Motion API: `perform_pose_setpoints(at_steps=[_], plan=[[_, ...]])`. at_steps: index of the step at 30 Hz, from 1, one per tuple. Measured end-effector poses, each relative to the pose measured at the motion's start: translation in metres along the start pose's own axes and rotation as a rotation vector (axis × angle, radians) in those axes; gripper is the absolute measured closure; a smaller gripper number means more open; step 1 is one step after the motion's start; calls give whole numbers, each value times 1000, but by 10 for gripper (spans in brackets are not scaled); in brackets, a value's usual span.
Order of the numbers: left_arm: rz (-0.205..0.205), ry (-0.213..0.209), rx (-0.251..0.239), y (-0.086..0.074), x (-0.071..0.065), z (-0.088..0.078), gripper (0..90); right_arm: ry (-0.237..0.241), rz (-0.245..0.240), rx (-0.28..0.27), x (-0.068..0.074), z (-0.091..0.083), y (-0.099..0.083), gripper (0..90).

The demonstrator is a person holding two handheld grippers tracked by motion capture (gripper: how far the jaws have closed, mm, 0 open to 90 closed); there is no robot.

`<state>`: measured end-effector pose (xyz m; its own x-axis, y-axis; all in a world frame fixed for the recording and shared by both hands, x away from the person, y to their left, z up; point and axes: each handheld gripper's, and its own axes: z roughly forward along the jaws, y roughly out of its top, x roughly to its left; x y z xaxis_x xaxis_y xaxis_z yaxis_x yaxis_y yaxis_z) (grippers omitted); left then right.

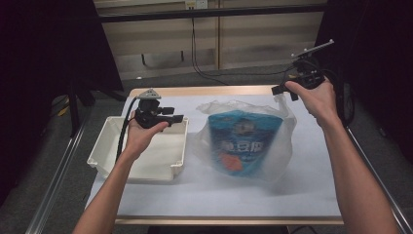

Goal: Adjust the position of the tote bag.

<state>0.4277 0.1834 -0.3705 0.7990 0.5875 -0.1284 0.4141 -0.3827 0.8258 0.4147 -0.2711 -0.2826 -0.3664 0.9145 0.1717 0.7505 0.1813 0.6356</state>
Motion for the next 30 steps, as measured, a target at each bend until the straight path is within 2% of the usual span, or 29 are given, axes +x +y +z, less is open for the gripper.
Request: perform_pose_setpoints(at_steps=[5, 6, 7, 9, 12, 14, 18, 19, 21, 22, 24, 25, 27, 29, 30], plan=[[1, 0, 9, 1, -1, 3, 418, -30, 9, 65, 5, 16, 2, 439], [0, -4, 4, 1, -1, 4, 409, -39, 5, 72, 5, 19, 2, 474], [5, -6, 7, 2, -1, 4, 406, -28, 9, 80, 5, 21, 1, 512], [-2, 0, 9, 2, -1, 6, 389, -24, 8, 92, 6, 24, 0, 624], [-18, -7, 10, 2, 2, 10, 382, -8, -3, 84, 7, 25, 0, 815], [-9, -1, 32, 5, 3, 13, 380, 6, -7, 71, 8, 24, 0, 883], [2, -18, 31, 13, -1, 22, 391, 20, -14, 50, 9, 22, 0, 900], [16, -35, 34, 16, -3, 25, 396, 21, -16, 47, 10, 22, 0, 900], [42, -39, 49, 20, -8, 32, 410, 25, -16, 37, 10, 20, 0, 900], [69, -53, 59, 22, -10, 36, 422, 25, -17, 34, 10, 20, 0, 900], [106, -48, 80, 25, -16, 44, 432, 25, -17, 26, 10, 19, -1, 900], [115, -42, 75, 26, -18, 49, 432, 25, -17, 22, 10, 18, -1, 900], [84, -79, 64, 27, -17, 55, 429, 29, -16, 10, 10, 17, -1, 900], [92, -57, 79, 26, -16, 61, 418, 30, -16, 2, 9, 16, -1, 900], [82, -73, 73, 25, -16, 65, 418, 33, -15, -1, 8, 16, -1, 900]])
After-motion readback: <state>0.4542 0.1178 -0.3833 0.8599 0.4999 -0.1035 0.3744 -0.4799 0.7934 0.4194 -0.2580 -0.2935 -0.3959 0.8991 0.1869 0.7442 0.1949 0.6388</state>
